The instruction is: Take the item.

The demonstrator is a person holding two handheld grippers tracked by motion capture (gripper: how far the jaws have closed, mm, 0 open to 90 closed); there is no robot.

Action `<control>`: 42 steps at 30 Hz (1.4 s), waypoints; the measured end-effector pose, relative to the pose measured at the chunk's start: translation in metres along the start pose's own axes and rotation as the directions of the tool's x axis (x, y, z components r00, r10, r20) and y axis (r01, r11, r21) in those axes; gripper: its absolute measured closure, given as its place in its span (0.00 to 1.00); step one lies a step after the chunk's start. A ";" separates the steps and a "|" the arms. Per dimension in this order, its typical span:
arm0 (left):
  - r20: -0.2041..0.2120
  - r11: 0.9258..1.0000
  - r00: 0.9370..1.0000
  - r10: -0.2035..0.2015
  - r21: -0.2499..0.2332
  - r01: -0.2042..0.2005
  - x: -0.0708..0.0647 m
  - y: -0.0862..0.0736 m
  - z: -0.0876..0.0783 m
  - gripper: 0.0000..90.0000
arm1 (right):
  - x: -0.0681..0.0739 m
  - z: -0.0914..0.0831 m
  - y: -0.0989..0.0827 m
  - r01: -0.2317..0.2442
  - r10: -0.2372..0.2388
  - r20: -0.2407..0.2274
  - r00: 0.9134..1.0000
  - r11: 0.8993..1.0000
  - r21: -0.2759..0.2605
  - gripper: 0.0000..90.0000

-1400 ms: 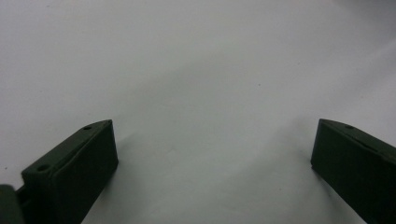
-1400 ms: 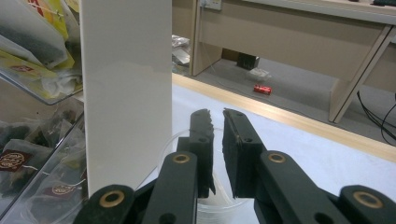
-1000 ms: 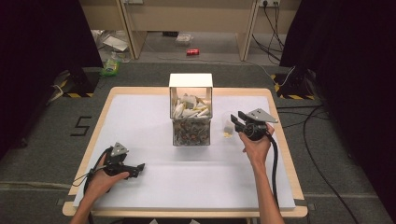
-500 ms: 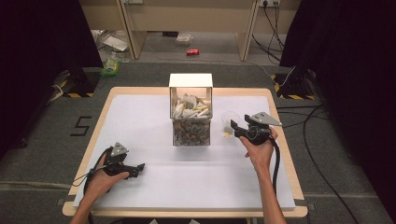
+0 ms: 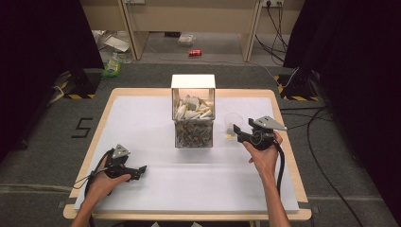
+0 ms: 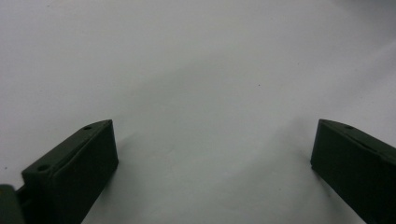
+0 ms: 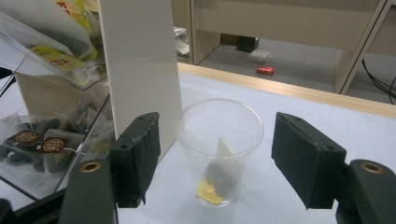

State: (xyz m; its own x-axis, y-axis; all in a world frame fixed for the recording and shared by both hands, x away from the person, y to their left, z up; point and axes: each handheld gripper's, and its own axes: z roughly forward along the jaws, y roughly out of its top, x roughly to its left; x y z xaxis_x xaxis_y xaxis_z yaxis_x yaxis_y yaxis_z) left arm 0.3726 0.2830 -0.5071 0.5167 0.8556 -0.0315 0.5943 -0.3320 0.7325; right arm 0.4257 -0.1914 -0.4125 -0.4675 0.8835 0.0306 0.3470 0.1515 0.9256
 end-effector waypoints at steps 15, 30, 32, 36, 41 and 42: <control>0.000 1.000 1.000 0.000 0.001 0.000 0.000 0.000 0.000 0.00 | 0.008 -0.011 -0.005 0.018 -0.018 -0.013 1.000 1.000 0.012 0.36; 0.000 1.000 1.000 0.000 0.000 0.000 0.000 0.000 0.000 0.00 | 0.010 -0.016 -0.016 0.002 -0.001 -0.015 1.000 0.999 0.040 0.21; 0.000 1.000 1.000 0.000 0.000 0.000 0.000 0.000 0.000 0.00 | 0.011 -0.016 -0.017 0.003 -0.002 -0.020 1.000 0.999 0.042 0.19; 0.000 1.000 1.000 0.000 0.000 0.000 0.000 0.000 0.000 0.00 | 0.014 -0.019 -0.019 0.012 -0.010 -0.030 0.999 0.999 0.048 0.18; 0.000 1.000 1.000 0.000 0.000 0.000 0.000 0.000 0.000 0.00 | 0.017 -0.022 -0.024 0.019 -0.016 -0.037 0.999 0.998 0.060 0.18; 0.000 1.000 1.000 0.000 0.002 0.000 0.000 0.000 0.000 0.00 | 0.017 -0.022 -0.025 0.018 -0.016 -0.038 0.999 0.998 0.063 0.18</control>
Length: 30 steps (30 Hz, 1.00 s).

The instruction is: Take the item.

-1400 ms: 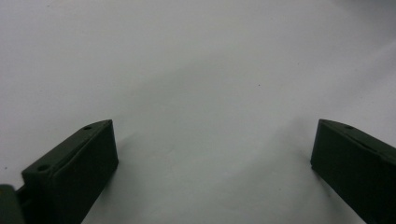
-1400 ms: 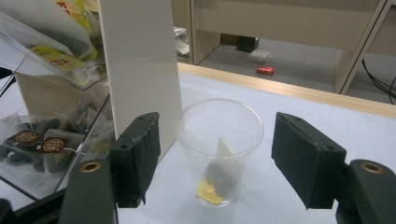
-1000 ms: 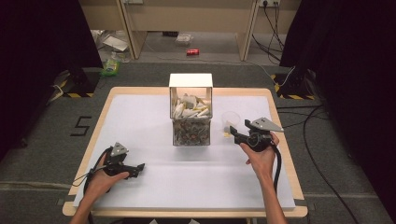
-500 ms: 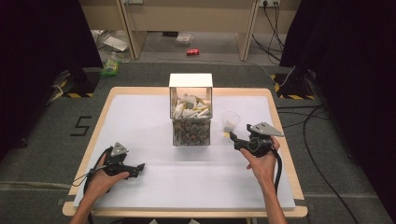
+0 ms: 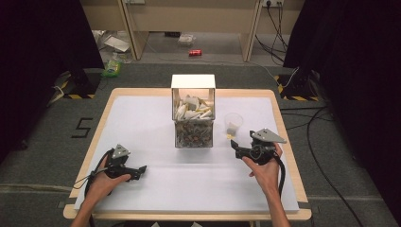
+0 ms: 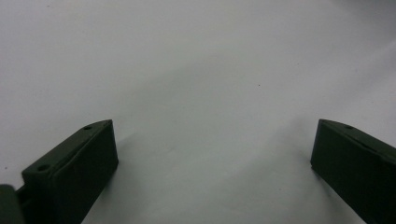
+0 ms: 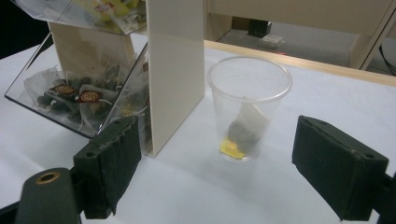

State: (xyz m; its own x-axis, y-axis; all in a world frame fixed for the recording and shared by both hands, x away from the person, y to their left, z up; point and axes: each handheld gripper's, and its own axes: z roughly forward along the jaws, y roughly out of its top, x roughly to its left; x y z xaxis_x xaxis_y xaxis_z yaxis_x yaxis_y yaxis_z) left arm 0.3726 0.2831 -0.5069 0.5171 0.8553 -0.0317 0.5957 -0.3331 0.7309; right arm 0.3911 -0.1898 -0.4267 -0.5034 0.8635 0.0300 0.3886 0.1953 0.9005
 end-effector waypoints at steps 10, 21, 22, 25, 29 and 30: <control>-0.001 1.000 1.000 0.002 -0.003 -0.002 0.000 0.000 0.000 0.00 | 0.002 -0.005 -0.013 0.001 -0.001 -0.010 1.000 1.000 0.027 0.18; -0.001 1.000 1.000 0.000 -0.003 0.000 0.000 0.000 0.000 0.00 | 0.008 -0.003 -0.036 0.003 0.000 -0.032 0.999 0.996 0.087 0.18; -0.001 1.000 1.000 0.002 -0.003 -0.002 0.000 0.000 0.000 0.00 | 0.010 -0.002 -0.039 0.003 0.001 -0.037 0.999 0.995 0.097 0.18; -0.001 1.000 1.000 0.000 -0.003 0.000 0.000 0.000 0.000 0.00 | 0.012 0.000 -0.045 0.009 -0.004 -0.047 0.999 0.993 0.114 0.18; -0.001 1.000 1.000 0.000 -0.002 0.000 0.000 0.000 0.000 0.00 | 0.016 0.002 -0.053 0.012 -0.003 -0.061 0.998 0.990 0.140 0.18; -0.002 1.000 1.000 0.002 -0.003 -0.002 0.000 0.000 0.000 0.00 | 0.017 0.003 -0.055 0.013 -0.003 -0.064 0.998 0.989 0.147 0.18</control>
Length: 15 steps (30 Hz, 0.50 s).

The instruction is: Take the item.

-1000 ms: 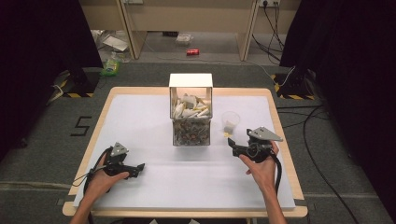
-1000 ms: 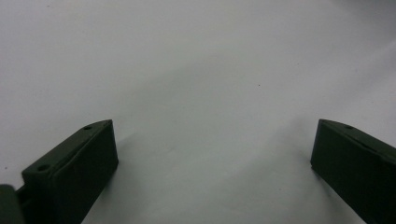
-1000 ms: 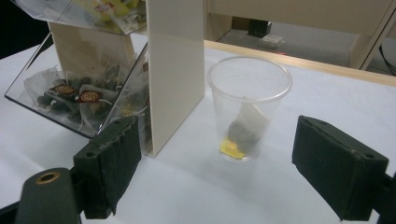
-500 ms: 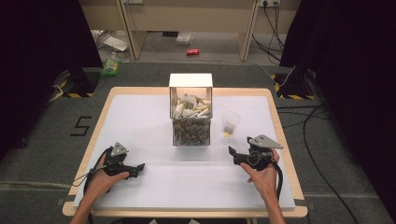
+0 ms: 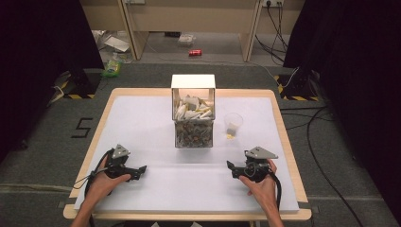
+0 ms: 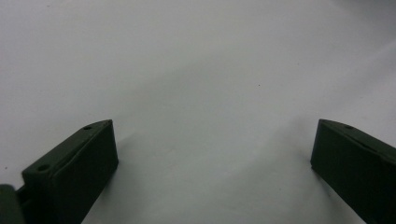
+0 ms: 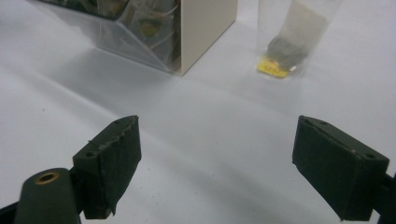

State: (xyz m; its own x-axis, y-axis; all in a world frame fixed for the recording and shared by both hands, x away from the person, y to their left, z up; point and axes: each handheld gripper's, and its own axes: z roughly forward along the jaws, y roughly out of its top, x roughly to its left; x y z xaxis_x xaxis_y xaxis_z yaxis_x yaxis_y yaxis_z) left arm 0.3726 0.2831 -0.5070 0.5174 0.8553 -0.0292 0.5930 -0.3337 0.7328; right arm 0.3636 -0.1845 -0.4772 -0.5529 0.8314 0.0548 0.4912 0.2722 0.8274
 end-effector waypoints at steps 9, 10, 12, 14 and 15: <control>0.000 1.000 1.000 0.000 0.000 0.000 0.000 0.000 0.000 0.00 | 0.004 0.001 -0.011 0.005 -0.005 -0.007 1.000 0.999 0.043 0.18; 0.000 1.000 1.000 -0.003 -0.001 0.003 0.000 0.000 0.000 0.00 | 0.005 0.001 -0.013 0.000 0.000 -0.009 1.000 0.999 0.050 0.18; 0.000 1.000 1.000 -0.002 0.000 0.002 0.000 0.000 0.000 0.00 | 0.006 0.001 -0.015 0.003 -0.002 -0.011 1.000 0.998 0.059 0.18; 0.000 1.000 1.000 -0.002 0.000 0.002 0.000 0.000 0.000 0.00 | 0.006 -0.001 -0.017 0.009 -0.008 -0.007 1.000 0.998 0.066 0.18; 0.000 1.000 1.000 -0.002 0.000 0.002 0.000 0.000 0.000 0.00 | 0.006 -0.001 -0.018 0.012 -0.012 -0.005 1.000 0.998 0.068 0.18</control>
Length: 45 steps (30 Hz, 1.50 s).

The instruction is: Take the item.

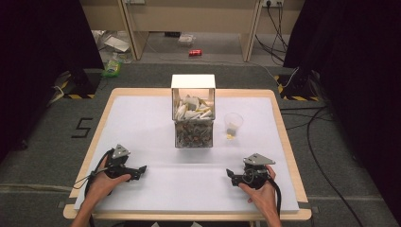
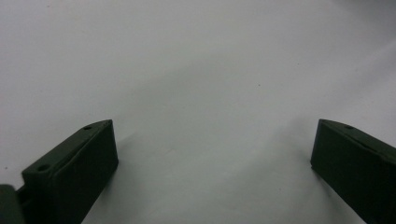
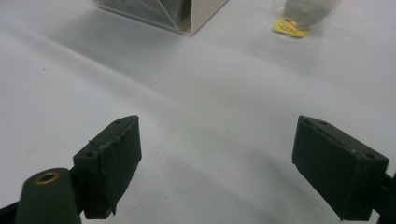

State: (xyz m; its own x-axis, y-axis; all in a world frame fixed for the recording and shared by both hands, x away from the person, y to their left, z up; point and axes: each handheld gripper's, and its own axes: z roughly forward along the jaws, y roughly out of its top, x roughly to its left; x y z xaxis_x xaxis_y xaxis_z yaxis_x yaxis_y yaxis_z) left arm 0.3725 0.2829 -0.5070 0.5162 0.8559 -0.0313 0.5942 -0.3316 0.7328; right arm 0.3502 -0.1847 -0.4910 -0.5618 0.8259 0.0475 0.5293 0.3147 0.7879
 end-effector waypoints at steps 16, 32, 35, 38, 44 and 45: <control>0.000 1.000 1.000 0.001 0.000 -0.001 0.000 0.000 0.000 0.00 | 0.000 -0.011 -0.011 0.004 -0.005 0.025 1.000 0.999 0.041 0.18; 0.000 1.000 1.000 0.001 0.002 -0.001 0.000 0.000 0.000 0.00 | -0.002 -0.014 -0.019 0.013 -0.018 0.056 0.998 0.996 0.090 0.17; -0.001 1.000 1.000 0.002 0.002 -0.002 0.000 0.000 0.000 0.00 | 0.000 -0.014 -0.019 0.012 -0.018 0.062 0.998 0.995 0.096 0.16; -0.001 1.000 1.000 0.002 0.002 -0.002 0.000 0.000 0.000 0.00 | 0.000 -0.014 -0.019 0.014 -0.020 0.061 0.998 0.995 0.096 0.16; -0.001 1.000 1.000 0.002 0.003 -0.002 0.000 0.000 0.000 0.00 | 0.000 -0.013 -0.019 0.015 -0.021 0.061 0.998 0.995 0.096 0.16; -0.001 1.000 1.000 0.002 0.003 -0.002 0.000 0.000 0.000 0.00 | 0.000 -0.013 -0.019 0.015 -0.021 0.061 0.998 0.995 0.096 0.16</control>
State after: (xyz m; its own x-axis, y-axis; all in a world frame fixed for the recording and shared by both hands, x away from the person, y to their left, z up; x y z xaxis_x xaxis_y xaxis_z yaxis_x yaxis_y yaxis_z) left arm 0.3724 0.2827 -0.5069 0.5166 0.8557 -0.0294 0.5951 -0.3341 0.7309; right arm 0.3317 -0.1974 -0.4980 -0.5330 0.8461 -0.0063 0.5797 0.3706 0.7257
